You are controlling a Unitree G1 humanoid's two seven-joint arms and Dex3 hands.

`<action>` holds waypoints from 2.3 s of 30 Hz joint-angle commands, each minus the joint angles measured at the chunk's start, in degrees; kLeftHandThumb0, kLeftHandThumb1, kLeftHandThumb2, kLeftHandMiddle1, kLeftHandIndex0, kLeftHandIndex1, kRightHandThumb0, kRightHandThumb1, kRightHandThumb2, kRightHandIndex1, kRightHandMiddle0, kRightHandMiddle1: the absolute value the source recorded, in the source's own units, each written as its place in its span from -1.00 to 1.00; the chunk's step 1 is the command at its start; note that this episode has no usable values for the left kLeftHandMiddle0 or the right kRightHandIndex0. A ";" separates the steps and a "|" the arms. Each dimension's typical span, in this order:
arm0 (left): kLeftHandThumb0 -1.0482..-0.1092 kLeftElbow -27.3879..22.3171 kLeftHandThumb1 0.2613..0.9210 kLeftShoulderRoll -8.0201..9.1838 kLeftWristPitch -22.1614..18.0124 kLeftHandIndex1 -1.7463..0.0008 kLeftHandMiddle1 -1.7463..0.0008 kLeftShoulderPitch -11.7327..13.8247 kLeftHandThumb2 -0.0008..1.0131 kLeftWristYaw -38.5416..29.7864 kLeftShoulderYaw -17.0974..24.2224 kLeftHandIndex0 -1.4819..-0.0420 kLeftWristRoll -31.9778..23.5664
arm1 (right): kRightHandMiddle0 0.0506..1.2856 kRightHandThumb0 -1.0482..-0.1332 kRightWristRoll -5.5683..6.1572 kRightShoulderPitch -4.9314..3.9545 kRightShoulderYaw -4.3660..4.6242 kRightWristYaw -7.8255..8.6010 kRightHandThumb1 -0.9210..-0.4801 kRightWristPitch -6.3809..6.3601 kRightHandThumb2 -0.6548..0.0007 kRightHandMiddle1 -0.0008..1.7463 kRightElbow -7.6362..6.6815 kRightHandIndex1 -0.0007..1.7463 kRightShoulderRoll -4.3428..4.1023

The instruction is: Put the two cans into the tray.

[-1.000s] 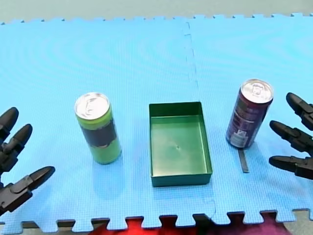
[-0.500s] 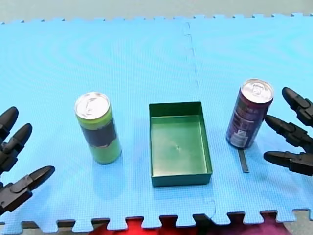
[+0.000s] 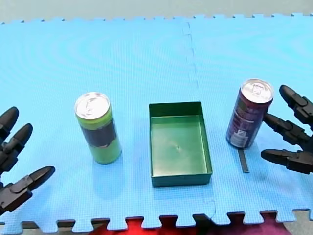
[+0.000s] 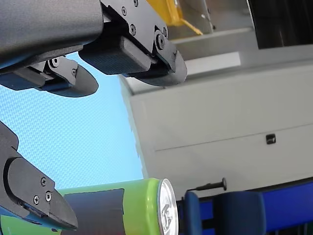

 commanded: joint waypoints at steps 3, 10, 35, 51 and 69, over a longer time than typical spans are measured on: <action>-0.64 -0.30 0.19 0.30 0.20 1.00 1.00 0.15 -1.00 0.37 0.27 0.34 0.10 | -0.89 -0.31 0.06 -0.62 -0.01 -0.19 0.35 0.09 0.99 -1.00 0.16 -0.99 -0.05; -0.69 -0.45 0.21 0.38 0.11 1.00 1.00 0.18 -1.00 0.54 0.27 0.33 0.15 | -0.88 -0.34 -0.17 -1.15 -0.01 -0.40 0.33 0.03 0.99 -1.00 0.95 -0.99 -0.04; -0.94 0.41 0.28 0.96 0.09 1.00 1.00 0.14 -0.99 1.48 0.97 0.33 0.93 | -0.86 -0.44 -0.40 -4.01 -0.48 -1.10 0.25 0.72 0.99 -1.00 3.91 -0.99 0.41; -1.00 3.53 0.36 2.00 -2.41 1.00 0.99 -0.68 -0.98 1.84 1.66 0.32 2.02 | -0.87 -0.42 -0.64 -5.89 -0.72 -1.55 0.26 1.60 1.00 -1.00 5.43 -0.99 0.45; -1.00 7.12 0.42 2.45 -5.11 0.99 0.99 -2.06 -0.98 0.07 2.21 0.31 0.84 | -0.86 -0.41 -1.18 -7.02 -1.20 -1.62 0.26 1.62 1.00 -1.00 7.55 -0.99 0.21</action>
